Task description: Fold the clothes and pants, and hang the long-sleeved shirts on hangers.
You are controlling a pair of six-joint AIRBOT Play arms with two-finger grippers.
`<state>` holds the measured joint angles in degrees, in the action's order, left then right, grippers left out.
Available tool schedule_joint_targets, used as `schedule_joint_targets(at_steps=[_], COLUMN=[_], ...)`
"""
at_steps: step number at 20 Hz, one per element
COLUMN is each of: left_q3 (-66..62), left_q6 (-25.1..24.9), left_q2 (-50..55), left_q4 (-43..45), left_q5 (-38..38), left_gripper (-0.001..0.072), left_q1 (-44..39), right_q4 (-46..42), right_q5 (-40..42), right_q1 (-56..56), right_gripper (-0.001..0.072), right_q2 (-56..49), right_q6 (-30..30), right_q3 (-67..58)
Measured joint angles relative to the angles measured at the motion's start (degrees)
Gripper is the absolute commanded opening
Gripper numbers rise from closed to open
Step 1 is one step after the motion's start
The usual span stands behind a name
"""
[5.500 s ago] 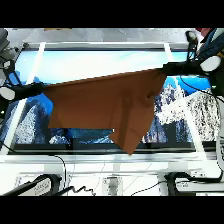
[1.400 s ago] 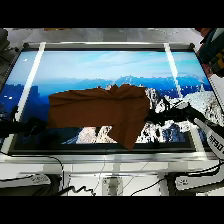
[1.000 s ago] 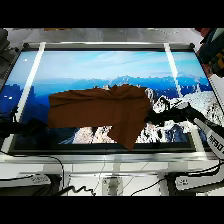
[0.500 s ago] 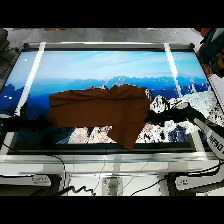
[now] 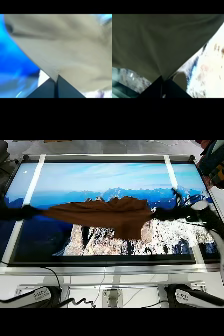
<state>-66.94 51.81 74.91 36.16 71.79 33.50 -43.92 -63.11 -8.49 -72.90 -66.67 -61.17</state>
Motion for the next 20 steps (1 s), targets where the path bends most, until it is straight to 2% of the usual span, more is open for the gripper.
schedule_joint_targets(at_steps=[3, 9, 16, 20], left_q3=[-3.34, -5.40, -5.68, -5.62], left_q6=[-1.92, -3.21, -3.41, -3.43], left_q2=[-8.90, -29.03, -45.90, -47.67], left_q4=[-8.31, -15.93, -14.78, -11.34], left_q5=[-2.75, -20.11, -38.27, -41.29], left_gripper=[0.0013, 0.0013, 0.0013, 0.0012], left_q1=[0.00, 0.00, 0.00, 0.00], right_q4=[-0.81, -7.67, -9.84, -10.29], right_q5=[0.46, 6.29, 14.38, 18.49], right_q1=[0.00, 0.00, 0.00, 0.00], right_gripper=[0.0013, 0.0013, 0.0012, 0.0011], right_q2=[9.46, 28.24, 43.39, 43.78], right_q6=[0.22, 0.37, 0.37, 0.35], right_q3=[-7.76, -20.17, -23.19, -23.45])
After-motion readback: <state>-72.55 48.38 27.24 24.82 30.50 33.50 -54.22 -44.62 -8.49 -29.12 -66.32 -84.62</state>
